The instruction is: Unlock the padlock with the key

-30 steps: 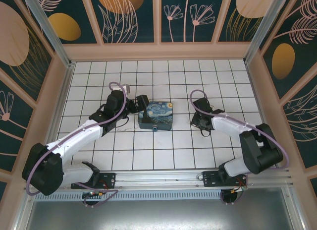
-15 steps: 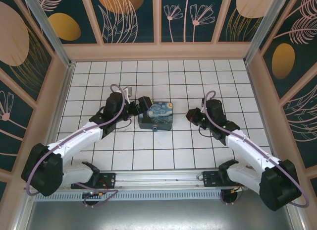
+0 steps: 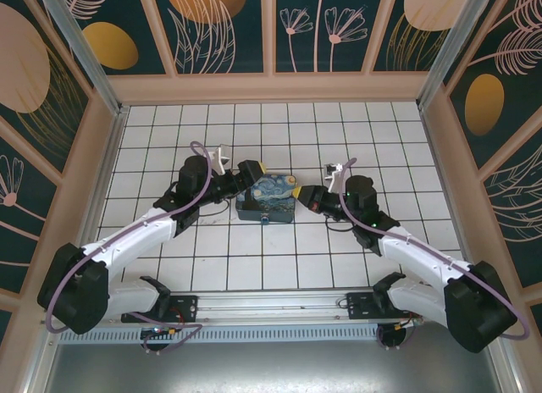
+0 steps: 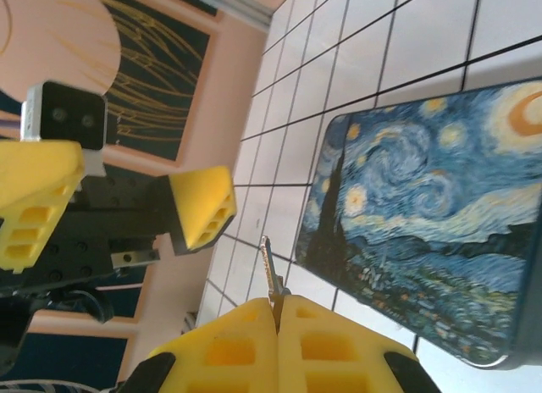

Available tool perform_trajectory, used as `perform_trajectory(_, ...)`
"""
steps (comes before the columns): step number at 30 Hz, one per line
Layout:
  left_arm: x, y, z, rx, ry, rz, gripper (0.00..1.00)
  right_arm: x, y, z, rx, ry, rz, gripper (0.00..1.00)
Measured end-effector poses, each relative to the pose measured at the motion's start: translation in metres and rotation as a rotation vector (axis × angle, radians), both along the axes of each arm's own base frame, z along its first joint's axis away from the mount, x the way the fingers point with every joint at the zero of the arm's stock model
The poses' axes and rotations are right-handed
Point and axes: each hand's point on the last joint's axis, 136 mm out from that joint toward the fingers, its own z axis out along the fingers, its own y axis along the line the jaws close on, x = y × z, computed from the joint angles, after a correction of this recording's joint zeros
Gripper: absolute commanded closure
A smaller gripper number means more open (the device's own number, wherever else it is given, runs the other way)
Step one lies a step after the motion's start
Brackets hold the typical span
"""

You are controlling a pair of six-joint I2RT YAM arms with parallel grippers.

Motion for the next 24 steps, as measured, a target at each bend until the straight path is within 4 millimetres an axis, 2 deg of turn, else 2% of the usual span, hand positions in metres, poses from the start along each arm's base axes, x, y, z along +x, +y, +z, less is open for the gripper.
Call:
perform_trajectory(8, 0.0, -0.014, -0.006, -0.02, 0.018, -0.07, 0.1, -0.013, 0.018, 0.001, 0.027, -0.035, 0.104, 1.0)
perform_trajectory(14, -0.001, -0.026, 0.006, 0.005, -0.055, -0.167, 0.16, -0.015, 0.019, -0.001, 0.014, -0.053, 0.129, 1.0)
perform_trajectory(18, -0.006, -0.034, 0.002, 0.004, -0.064, -0.238, 0.27, -0.014, 0.02, -0.006, 0.004, -0.043, 0.133, 1.0)
perform_trajectory(24, -0.011, -0.043, -0.019, 0.002, -0.013, -0.309, 0.43, -0.013, 0.023, -0.015, -0.005, -0.021, 0.143, 1.0)
